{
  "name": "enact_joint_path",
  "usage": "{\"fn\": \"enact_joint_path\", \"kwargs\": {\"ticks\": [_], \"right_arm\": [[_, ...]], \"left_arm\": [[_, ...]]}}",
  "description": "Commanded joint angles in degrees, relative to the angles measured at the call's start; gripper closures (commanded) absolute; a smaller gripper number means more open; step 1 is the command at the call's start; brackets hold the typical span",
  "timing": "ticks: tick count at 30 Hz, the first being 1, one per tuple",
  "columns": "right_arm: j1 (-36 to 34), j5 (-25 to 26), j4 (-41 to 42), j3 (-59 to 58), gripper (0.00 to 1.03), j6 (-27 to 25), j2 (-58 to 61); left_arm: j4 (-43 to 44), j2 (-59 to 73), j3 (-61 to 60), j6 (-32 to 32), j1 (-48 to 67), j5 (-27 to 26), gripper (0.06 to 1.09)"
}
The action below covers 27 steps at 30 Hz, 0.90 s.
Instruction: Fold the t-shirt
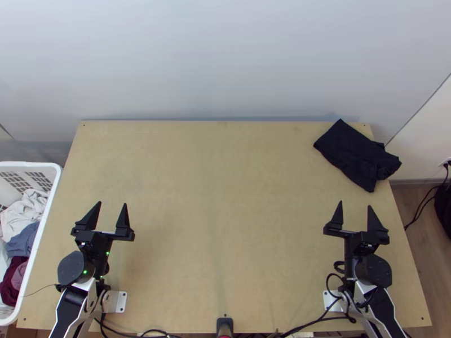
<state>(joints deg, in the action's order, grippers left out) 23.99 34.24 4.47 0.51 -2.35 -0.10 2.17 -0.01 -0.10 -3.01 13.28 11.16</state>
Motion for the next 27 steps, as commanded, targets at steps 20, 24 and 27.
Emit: {"fn": "enact_joint_path", "kwargs": {"ticks": [20,24,27], "right_arm": [[0.0,0.1,0.0,0.0,0.04,0.0,0.0],[0.0,0.1,0.0,0.0,0.04,0.0,0.0],[0.0,0.1,0.0,0.0,0.04,0.1,0.0]], "left_arm": [[0.0,0.0,0.0,0.1,0.0,0.0,0.11],[-0.1,0.1,0.0,0.0,0.9,-0.1,0.11],[0.0,0.0,0.0,0.1,3.0,-0.2,0.11]]}}
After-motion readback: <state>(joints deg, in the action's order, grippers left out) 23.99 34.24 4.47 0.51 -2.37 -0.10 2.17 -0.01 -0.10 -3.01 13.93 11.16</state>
